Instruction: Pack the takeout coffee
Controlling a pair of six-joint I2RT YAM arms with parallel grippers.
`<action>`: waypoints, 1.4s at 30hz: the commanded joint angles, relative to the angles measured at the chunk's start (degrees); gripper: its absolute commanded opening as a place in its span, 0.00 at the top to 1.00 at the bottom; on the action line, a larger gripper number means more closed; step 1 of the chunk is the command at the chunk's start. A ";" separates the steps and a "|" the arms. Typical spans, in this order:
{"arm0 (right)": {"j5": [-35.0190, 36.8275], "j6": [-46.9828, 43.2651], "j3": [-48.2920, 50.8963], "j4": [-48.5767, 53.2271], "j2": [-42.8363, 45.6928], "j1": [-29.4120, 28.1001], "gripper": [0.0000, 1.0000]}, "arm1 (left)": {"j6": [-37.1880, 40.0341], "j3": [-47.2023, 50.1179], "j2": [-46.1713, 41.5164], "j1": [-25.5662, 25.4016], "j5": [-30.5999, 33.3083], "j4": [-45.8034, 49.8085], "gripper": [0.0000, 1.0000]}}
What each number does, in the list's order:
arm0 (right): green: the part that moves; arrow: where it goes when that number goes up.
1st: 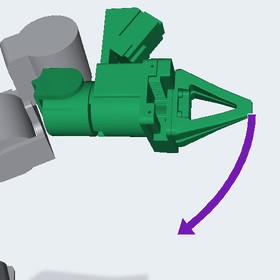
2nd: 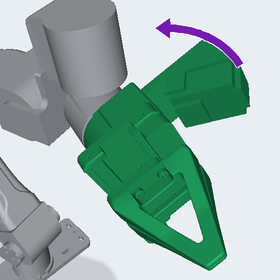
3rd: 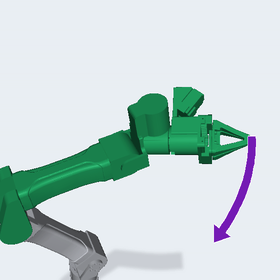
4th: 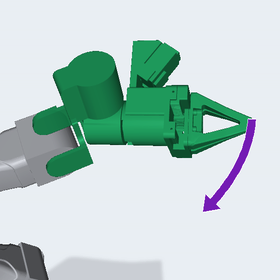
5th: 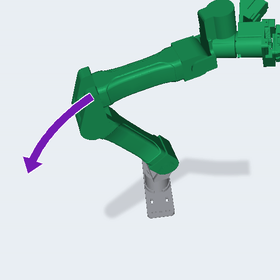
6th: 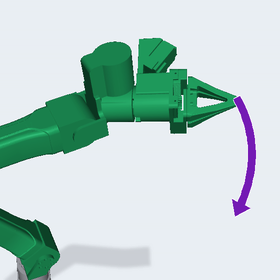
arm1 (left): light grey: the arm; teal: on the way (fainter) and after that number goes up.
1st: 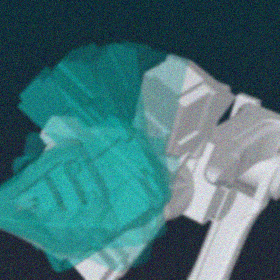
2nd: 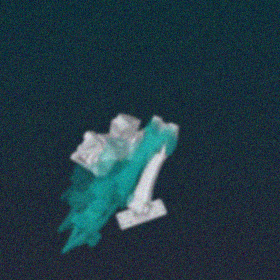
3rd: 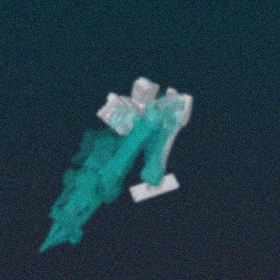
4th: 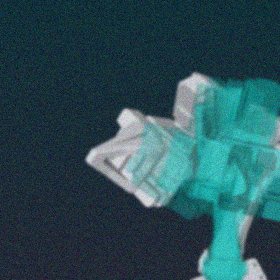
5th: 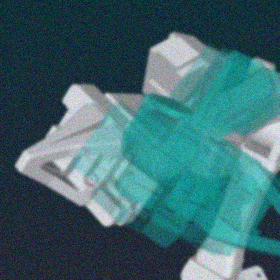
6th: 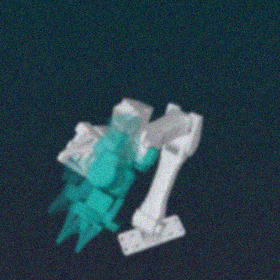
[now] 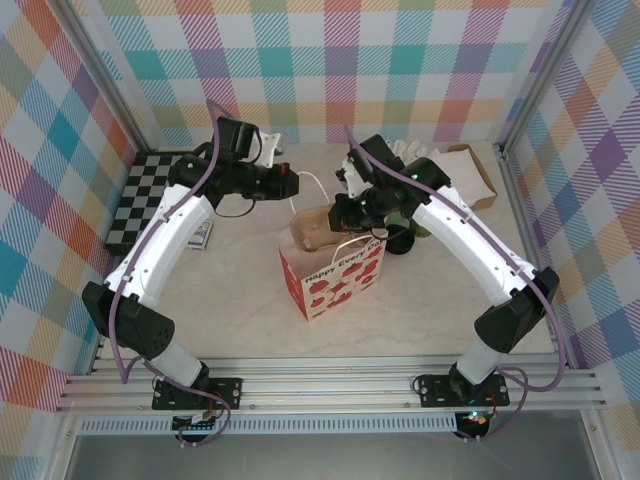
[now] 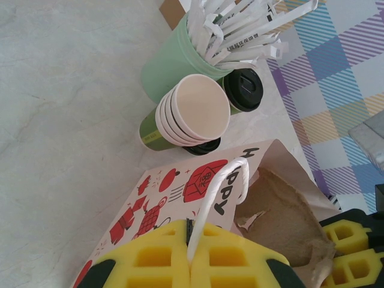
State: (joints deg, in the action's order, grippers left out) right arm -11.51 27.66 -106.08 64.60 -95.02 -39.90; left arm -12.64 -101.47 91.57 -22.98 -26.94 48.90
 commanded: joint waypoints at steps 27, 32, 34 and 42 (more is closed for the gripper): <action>8.14 -6.93 2.98 1.96 -3.47 -5.76 1.00 | -7.65 -1.92 0.28 1.45 6.06 -4.07 1.00; 6.24 -8.04 2.72 3.05 -5.51 -5.94 1.00 | -8.09 -0.93 0.41 1.47 5.34 -5.32 1.00; 6.15 -8.15 2.89 2.98 -6.24 -5.98 1.00 | -8.49 -1.01 0.79 1.45 4.67 -5.65 1.00; 4.48 -9.46 2.11 3.38 -9.20 -5.98 1.00 | -9.73 -0.51 1.07 1.47 5.19 -6.36 1.00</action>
State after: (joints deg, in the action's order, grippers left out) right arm -5.17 19.92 -103.68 65.67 -103.18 -45.47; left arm -21.28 -102.15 92.31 -22.35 -21.89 44.75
